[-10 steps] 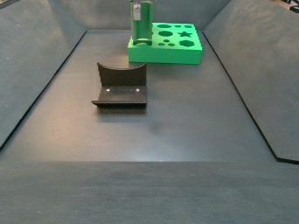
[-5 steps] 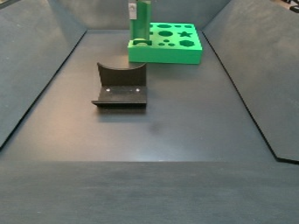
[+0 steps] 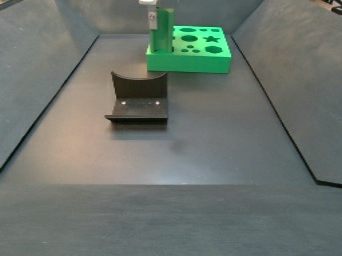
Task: Insert the arch object.
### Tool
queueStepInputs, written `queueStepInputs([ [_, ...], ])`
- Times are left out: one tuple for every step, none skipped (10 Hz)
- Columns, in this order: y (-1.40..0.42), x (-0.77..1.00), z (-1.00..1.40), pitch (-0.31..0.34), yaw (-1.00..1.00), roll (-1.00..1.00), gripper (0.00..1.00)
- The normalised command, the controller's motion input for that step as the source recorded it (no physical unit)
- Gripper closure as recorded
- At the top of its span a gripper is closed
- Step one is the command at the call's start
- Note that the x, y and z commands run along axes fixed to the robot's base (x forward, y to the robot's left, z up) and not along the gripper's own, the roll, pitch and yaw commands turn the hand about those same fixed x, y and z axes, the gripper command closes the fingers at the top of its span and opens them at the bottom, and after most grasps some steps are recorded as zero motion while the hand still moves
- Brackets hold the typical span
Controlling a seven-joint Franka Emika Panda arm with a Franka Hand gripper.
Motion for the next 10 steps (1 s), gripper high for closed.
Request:
queueStepInputs([
  [-0.04, -0.15, -0.08, -0.067, 0.33, -0.05, 1.00],
  [-0.08, -0.07, -0.09, -0.040, 0.37, -0.05, 1.00],
  [-0.11, 0.11, -0.29, 0.000, 0.07, -0.08, 1.00],
  [-0.13, 0.37, -0.45, 0.000, -0.05, -0.06, 1.00],
  [-0.10, 0.37, -0.50, 0.000, -0.13, -0.07, 1.00],
  [0.00, 0.22, -0.66, 0.000, -0.37, -0.04, 1.00],
  [0.04, 0.00, -0.88, -0.070, -0.44, 0.00, 1.00],
  [0.03, 0.00, -0.76, -0.080, -0.34, 0.00, 1.00],
  [0.00, 0.00, -0.42, -0.061, -0.14, -0.05, 1.00],
  [0.03, 0.00, 0.00, -0.083, 0.00, -0.12, 1.00],
])
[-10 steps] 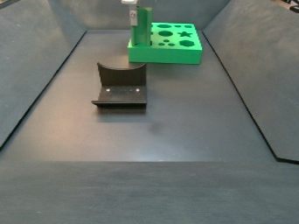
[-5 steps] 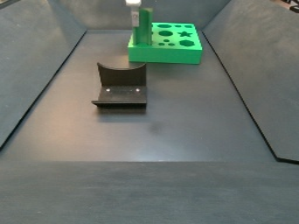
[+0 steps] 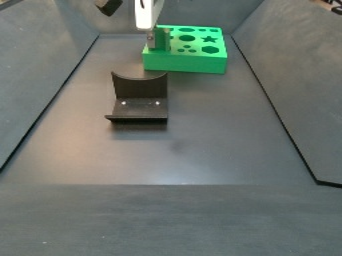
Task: Insert the arch object.
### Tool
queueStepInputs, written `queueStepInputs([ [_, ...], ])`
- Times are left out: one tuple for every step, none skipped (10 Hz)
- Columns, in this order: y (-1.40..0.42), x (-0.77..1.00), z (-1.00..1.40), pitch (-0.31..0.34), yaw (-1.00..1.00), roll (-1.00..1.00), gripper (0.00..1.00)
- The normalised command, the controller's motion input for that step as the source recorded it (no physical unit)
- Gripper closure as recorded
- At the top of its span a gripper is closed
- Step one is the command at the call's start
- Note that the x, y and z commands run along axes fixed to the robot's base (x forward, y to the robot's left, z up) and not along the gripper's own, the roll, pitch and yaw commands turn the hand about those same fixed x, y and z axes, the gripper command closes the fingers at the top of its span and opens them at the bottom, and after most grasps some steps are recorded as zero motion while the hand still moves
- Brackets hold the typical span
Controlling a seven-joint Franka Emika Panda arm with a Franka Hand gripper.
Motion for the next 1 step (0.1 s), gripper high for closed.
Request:
queueStepInputs([
  [-0.01, 0.00, 0.00, 0.000, 0.00, 0.03, 1.00],
])
